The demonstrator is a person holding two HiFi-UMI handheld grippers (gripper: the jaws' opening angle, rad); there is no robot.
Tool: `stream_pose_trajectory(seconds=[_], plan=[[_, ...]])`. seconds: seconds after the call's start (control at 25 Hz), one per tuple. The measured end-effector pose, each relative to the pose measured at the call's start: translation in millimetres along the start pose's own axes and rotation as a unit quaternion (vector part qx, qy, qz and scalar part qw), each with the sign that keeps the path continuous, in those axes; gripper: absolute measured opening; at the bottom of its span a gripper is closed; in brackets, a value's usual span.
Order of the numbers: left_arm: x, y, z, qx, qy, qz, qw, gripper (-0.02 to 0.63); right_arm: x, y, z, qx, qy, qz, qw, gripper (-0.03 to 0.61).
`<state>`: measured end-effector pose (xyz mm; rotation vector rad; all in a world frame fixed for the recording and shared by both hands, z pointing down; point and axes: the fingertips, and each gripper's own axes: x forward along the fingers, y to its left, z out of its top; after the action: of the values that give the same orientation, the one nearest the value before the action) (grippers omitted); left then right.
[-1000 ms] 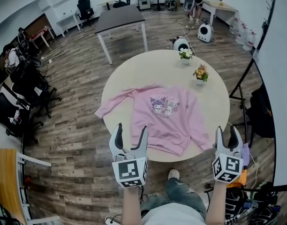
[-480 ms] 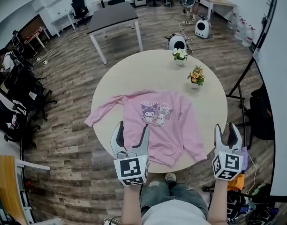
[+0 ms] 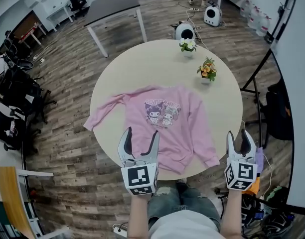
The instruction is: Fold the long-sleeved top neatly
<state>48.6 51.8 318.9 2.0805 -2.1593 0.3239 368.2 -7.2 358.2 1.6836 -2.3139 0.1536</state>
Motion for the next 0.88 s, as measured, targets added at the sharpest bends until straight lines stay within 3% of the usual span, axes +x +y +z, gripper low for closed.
stream_pose_trajectory(seconds=[0.88], plan=[[16.1, -22.3, -81.0, 0.01, 0.096, -0.058, 0.9937, 0.339, -14.6, 19.0, -127.0, 0.028, 0.143, 0.002, 0.989, 0.23]])
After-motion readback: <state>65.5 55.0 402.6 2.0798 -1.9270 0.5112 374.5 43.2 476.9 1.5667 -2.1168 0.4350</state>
